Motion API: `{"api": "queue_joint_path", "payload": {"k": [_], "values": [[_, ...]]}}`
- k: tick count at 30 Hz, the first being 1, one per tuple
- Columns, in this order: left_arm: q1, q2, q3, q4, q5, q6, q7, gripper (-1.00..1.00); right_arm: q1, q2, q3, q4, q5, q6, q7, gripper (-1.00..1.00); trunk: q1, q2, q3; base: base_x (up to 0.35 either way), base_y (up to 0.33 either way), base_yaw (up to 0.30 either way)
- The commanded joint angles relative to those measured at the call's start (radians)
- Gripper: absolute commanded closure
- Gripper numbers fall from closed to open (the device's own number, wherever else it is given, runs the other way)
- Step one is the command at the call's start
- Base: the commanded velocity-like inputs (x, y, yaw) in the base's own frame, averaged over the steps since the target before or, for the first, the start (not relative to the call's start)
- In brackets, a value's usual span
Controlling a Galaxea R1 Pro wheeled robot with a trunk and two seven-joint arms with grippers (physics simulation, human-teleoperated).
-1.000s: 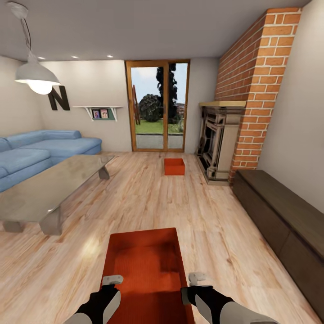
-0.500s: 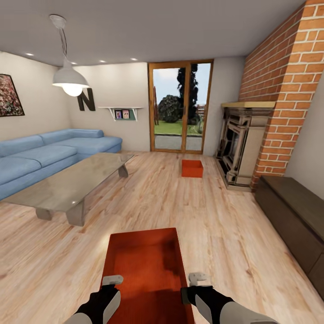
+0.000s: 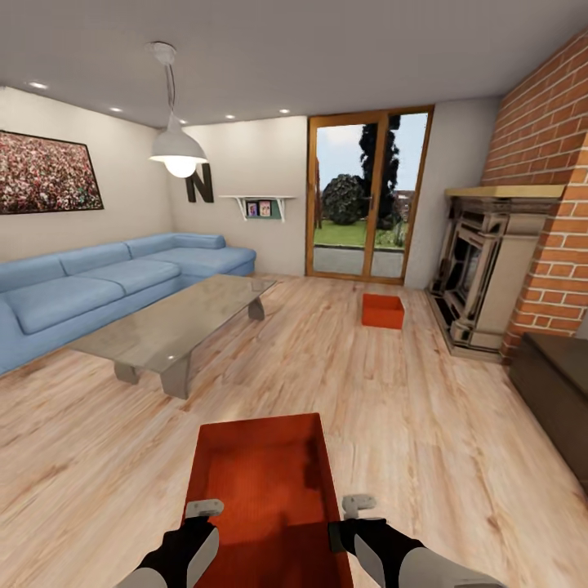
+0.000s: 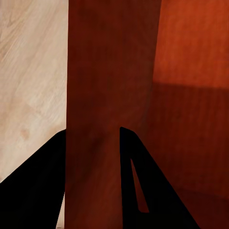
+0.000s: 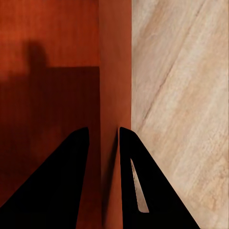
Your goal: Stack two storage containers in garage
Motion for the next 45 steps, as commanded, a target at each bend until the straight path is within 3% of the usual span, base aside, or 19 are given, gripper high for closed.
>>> {"api": "queue_joint_path", "payload": {"k": [1,45], "values": [[0.000,-0.002,-0.004,0.003,0.012,0.012,0.033,1.00,0.000,0.000,-0.003,-0.006,0.020,-0.023,-0.010,1.00,0.000,0.000,-0.001,0.000,0.000,0.282],[0.001,-0.002,-0.004,0.003,0.012,0.012,0.033,1.00,0.000,0.001,-0.003,-0.006,0.020,-0.023,-0.010,1.00,0.000,0.000,0.015,0.000,0.000,0.282]]}}
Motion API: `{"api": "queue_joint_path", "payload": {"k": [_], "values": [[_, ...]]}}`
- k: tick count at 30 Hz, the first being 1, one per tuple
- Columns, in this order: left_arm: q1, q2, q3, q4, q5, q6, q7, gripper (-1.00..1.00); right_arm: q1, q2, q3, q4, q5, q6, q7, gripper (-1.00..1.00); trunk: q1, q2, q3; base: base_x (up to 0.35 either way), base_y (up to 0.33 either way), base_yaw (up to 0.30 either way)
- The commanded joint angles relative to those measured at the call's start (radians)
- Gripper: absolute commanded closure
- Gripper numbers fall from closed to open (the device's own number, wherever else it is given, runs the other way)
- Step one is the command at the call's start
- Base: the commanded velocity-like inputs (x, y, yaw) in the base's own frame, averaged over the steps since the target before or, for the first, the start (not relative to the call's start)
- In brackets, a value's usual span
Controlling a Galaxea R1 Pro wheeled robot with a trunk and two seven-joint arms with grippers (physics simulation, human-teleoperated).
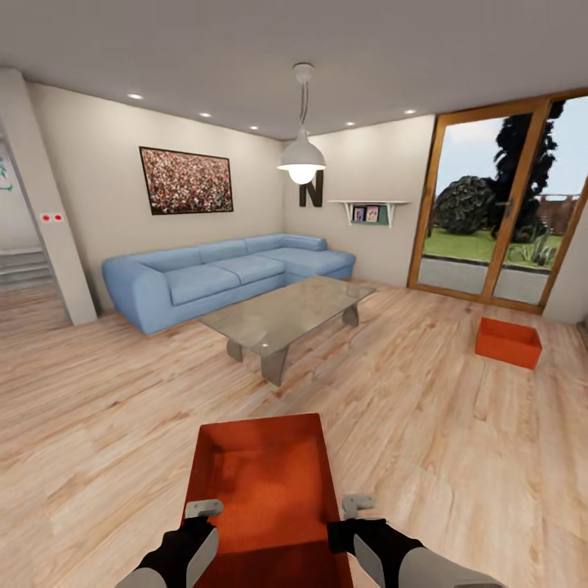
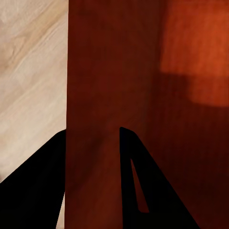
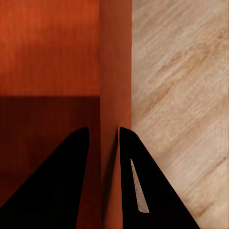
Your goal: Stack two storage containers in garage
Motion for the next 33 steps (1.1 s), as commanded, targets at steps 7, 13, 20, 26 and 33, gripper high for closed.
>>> {"api": "queue_joint_path", "payload": {"k": [7,13,20,26,33], "values": [[0.000,-0.002,-0.006,0.018,0.012,0.012,0.037,1.00,0.000,0.000,-0.004,-0.006,0.021,-0.024,-0.007,1.00,0.000,0.000,0.002,0.000,0.000,0.282],[0.000,-0.002,-0.005,0.023,0.012,0.011,0.037,1.00,0.000,0.000,-0.004,-0.006,0.021,-0.024,-0.007,1.00,0.000,0.000,0.004,0.126,0.052,0.282],[0.000,-0.002,-0.005,0.024,0.012,0.011,0.037,1.00,0.000,0.000,-0.004,-0.006,0.021,-0.024,-0.007,1.00,0.000,0.000,0.006,0.280,0.156,0.282],[0.000,-0.002,-0.005,0.024,0.012,0.011,0.037,1.00,0.000,0.000,-0.004,-0.005,0.021,-0.024,-0.007,1.00,0.000,0.000,0.008,0.292,0.194,0.282],[0.000,-0.002,-0.004,0.024,0.012,0.011,0.037,1.00,0.000,0.000,-0.004,-0.005,0.021,-0.024,-0.007,1.00,0.000,0.000,0.011,0.292,0.218,0.282]]}}
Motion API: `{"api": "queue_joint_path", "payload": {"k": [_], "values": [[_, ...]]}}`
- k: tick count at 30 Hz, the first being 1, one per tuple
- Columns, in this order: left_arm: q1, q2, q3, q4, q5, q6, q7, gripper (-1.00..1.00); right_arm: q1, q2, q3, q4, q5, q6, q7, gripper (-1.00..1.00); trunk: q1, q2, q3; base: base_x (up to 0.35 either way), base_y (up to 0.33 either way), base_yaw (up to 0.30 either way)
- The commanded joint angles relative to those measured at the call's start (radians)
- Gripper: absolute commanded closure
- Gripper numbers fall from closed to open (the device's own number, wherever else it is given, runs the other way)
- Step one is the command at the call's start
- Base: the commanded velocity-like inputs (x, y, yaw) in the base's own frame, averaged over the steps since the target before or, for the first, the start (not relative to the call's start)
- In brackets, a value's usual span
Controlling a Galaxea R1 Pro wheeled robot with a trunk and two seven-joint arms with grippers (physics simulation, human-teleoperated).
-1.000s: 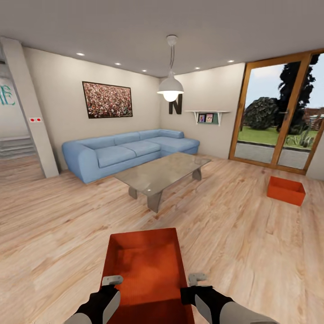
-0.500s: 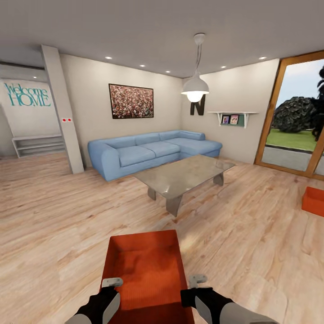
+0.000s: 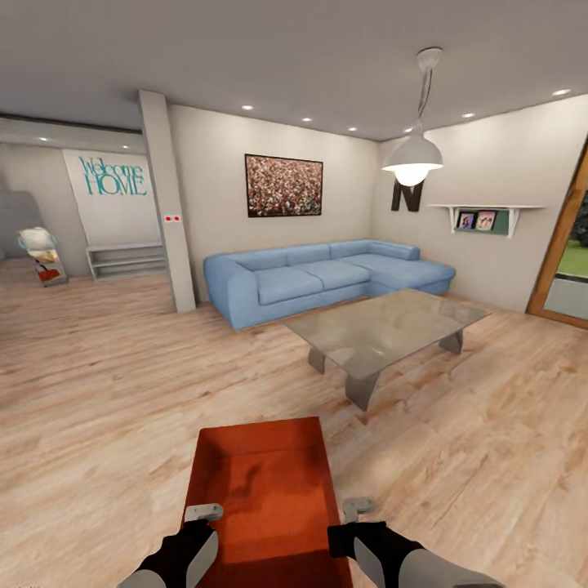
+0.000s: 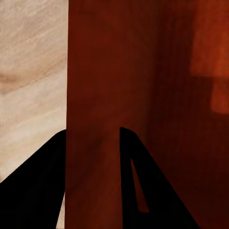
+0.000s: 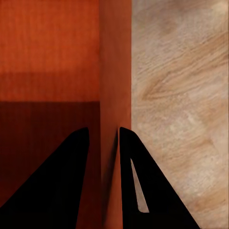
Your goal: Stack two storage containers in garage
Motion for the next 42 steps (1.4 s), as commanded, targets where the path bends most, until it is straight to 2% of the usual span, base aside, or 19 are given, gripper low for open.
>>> {"api": "queue_joint_path", "payload": {"k": [1,35,42], "values": [[0.001,-0.001,-0.009,0.003,0.013,0.012,0.040,1.00,0.000,0.000,-0.001,-0.020,0.019,-0.029,-0.004,1.00,0.000,0.000,-0.001,0.292,0.221,0.282],[0.001,-0.001,-0.009,0.003,0.013,0.012,0.040,1.00,0.000,0.000,-0.001,-0.021,0.019,-0.029,-0.004,1.00,0.000,0.000,0.011,0.292,0.223,0.282],[0.001,-0.001,-0.009,0.004,0.013,0.012,0.040,1.00,0.000,0.000,-0.001,-0.021,0.019,-0.029,-0.004,1.00,0.000,0.000,0.011,0.292,0.223,0.088]]}}
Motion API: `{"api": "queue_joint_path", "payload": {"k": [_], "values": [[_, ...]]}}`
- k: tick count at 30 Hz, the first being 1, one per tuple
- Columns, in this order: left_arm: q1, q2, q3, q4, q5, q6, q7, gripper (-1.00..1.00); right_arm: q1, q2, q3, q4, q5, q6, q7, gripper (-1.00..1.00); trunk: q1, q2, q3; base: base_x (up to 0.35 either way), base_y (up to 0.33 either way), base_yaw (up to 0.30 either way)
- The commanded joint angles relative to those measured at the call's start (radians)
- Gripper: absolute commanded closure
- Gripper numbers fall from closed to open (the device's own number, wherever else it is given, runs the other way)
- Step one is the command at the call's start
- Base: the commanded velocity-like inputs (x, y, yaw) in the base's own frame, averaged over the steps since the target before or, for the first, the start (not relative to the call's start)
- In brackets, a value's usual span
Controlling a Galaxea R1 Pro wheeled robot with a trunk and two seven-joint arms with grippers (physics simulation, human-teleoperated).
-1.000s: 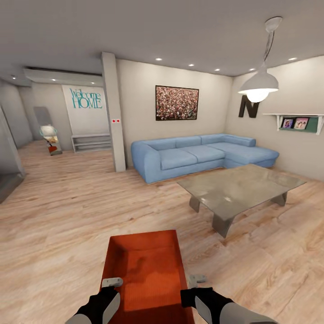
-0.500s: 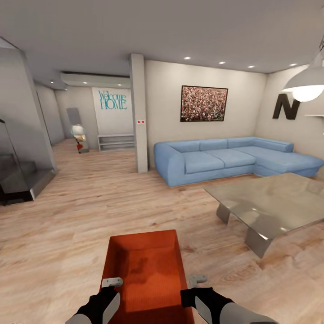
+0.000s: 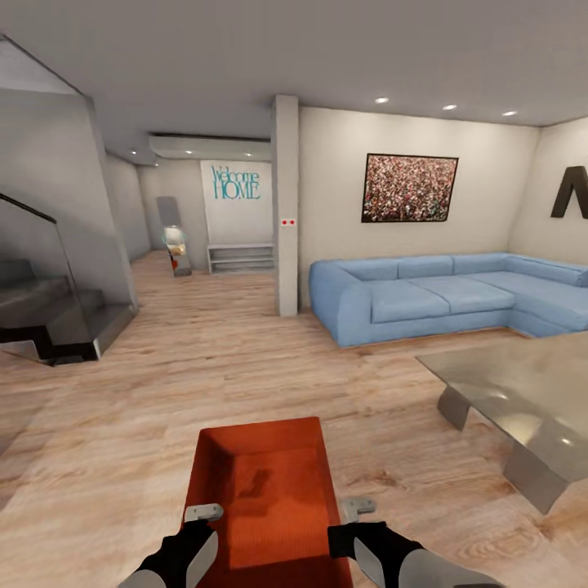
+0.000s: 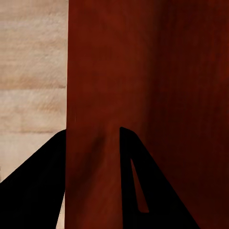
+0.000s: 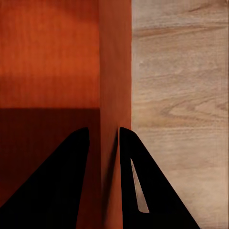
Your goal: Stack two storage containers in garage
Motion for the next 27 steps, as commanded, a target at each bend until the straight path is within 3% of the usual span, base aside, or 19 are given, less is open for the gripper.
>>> {"api": "queue_joint_path", "payload": {"k": [1,4,7,27], "values": [[0.001,-0.001,-0.009,0.003,0.012,0.012,0.040,1.00,0.000,0.000,-0.001,-0.022,0.019,-0.029,-0.004,1.00,0.000,0.000,-0.001,0.292,0.223,0.012],[0.001,0.000,-0.009,0.003,0.012,0.012,0.006,1.00,0.000,0.000,-0.001,-0.022,0.019,-0.029,-0.004,1.00,0.000,0.000,-0.001,0.292,0.222,0.003],[0.001,0.002,-0.009,0.004,0.013,0.013,-0.072,1.00,0.000,0.000,-0.001,-0.022,0.019,-0.029,-0.004,1.00,0.000,0.000,-0.001,0.292,0.213,0.001],[0.001,0.002,-0.008,0.004,0.014,0.014,-0.085,1.00,0.000,-0.001,-0.001,-0.021,0.019,-0.029,-0.004,1.00,0.000,0.000,-0.001,0.293,0.208,0.000]]}}
